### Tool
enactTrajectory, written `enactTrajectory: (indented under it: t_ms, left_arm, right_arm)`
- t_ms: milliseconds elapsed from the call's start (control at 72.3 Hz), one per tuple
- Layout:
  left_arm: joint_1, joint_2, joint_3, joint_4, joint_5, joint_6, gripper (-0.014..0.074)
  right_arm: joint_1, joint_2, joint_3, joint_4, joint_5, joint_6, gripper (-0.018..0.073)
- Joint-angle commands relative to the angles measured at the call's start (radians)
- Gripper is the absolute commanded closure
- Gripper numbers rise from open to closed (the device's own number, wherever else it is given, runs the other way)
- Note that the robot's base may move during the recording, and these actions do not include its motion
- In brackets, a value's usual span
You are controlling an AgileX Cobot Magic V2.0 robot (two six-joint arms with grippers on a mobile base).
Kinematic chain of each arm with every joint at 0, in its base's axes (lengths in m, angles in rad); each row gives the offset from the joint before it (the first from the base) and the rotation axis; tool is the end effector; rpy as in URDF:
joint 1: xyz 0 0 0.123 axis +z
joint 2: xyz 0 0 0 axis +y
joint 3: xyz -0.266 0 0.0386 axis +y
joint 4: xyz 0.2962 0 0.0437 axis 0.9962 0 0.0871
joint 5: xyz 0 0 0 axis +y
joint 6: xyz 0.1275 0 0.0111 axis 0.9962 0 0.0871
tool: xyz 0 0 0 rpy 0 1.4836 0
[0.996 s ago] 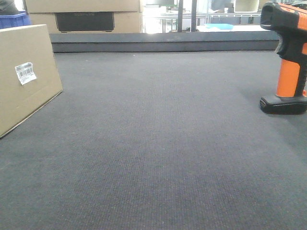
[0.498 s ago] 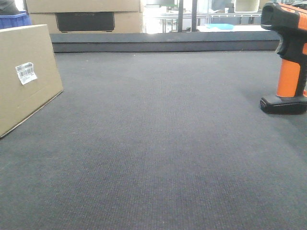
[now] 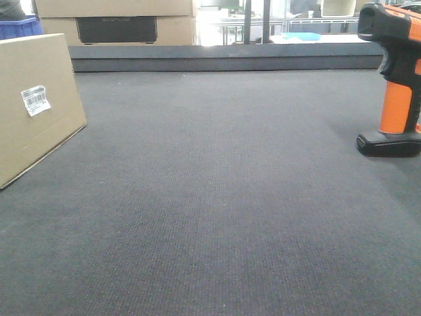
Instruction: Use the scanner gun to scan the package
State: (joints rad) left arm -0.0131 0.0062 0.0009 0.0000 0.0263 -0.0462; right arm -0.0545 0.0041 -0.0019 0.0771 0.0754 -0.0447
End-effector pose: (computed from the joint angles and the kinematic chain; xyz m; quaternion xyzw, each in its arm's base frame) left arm 0.1585 -0.0021 0.2117 -0.0114 0.6877 -0.0215 0.7255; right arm 0.1582 -0.0079 0.2069 0.0284 0.7031 -0.0059 0.7105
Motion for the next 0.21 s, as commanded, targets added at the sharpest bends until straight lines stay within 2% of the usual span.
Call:
enactTrajectory:
  t_ms: [0,194]
  left_arm:
    - [-0.005,-0.006,-0.001,0.0,-0.019,-0.008,0.0707]
    - [-0.005,-0.006,-0.001,0.0,-0.019,-0.008,0.0707]
  right_arm:
    - [-0.006,-0.004,0.002,-0.004,-0.024,-0.01,0.0728]
    - [-0.006,-0.004,0.002,-0.004,-0.024,-0.01,0.0728]
